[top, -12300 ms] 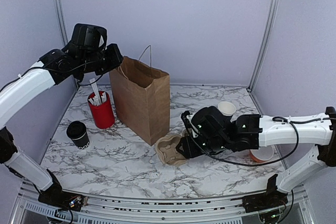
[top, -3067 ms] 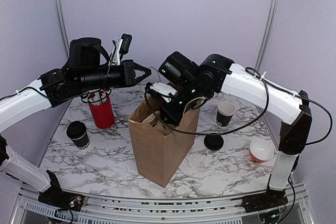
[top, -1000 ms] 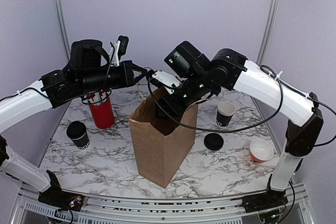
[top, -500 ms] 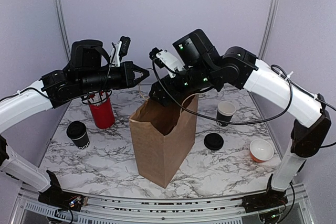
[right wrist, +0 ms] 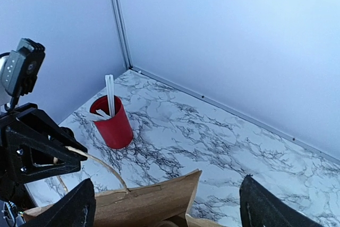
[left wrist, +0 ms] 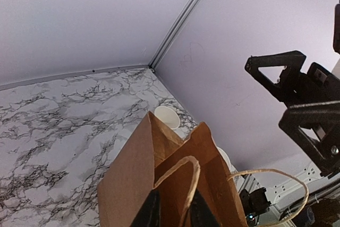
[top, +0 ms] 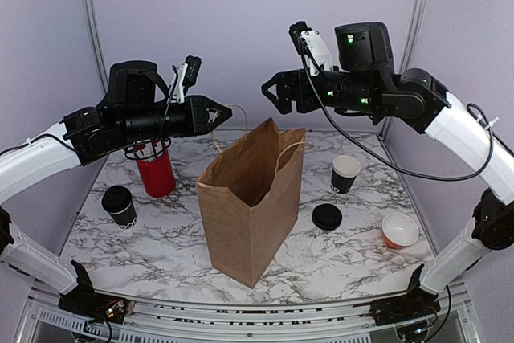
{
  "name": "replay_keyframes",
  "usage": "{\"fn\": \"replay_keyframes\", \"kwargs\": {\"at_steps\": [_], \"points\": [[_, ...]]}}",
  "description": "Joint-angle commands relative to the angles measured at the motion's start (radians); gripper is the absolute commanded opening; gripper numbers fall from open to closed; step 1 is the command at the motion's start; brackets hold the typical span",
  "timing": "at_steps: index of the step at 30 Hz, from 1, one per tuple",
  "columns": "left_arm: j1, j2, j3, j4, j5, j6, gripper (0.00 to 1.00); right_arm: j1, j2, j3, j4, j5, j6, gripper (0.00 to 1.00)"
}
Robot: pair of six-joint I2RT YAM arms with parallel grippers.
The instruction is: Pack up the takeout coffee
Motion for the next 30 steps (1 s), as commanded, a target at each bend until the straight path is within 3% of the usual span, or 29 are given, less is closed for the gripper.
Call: {"fn": "replay_keyframes", "kwargs": {"at_steps": [1,10,15,20,30], "points": [[0.003,-0.014,0.031,-0.009,0.014,0.012,0.28,-0.023,-0.069,-0.077,0.098,0.053,0.044,0.92],[0.003,-0.094,0.021,-0.024,-0.042,0.029,0.76,-0.042,-0.218,-0.242,0.165,0.135,0.097,0.97],[0.003,-0.145,-0.001,-0.025,-0.061,0.04,0.98,-0.044,-0.28,-0.323,0.193,0.154,0.129,0.98],[0.004,-0.202,-0.037,-0.03,-0.102,0.044,0.99,-0.045,-0.339,-0.41,0.233,0.175,0.159,0.98],[0.006,-0.422,-0.219,-0.175,-0.408,-0.017,0.99,-0.049,-0.412,-0.533,0.262,0.217,0.184,1.0]]}}
